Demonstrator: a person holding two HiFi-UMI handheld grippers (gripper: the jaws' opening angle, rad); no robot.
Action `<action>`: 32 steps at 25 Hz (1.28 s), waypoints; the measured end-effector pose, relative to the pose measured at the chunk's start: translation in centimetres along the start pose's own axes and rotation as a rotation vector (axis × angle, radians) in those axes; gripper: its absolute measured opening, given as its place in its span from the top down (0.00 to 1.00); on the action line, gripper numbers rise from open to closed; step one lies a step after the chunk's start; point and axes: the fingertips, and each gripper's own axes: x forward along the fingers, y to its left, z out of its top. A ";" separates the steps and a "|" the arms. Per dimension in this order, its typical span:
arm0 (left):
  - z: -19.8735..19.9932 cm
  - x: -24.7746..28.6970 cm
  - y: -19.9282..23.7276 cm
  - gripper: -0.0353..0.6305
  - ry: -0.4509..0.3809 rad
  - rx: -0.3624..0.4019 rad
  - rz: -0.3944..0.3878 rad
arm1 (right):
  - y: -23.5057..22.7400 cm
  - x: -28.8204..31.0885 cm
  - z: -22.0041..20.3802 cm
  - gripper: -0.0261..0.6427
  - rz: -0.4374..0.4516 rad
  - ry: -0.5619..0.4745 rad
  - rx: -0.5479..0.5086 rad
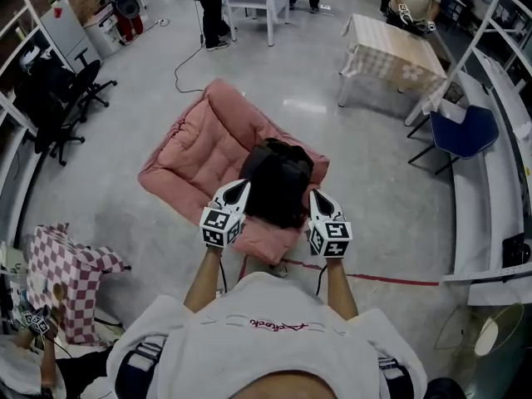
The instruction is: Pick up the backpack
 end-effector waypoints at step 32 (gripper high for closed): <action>-3.4 5.5 7.9 0.93 0.106 -0.028 0.044 | -4.3 9.6 -1.7 0.93 -0.018 0.080 0.038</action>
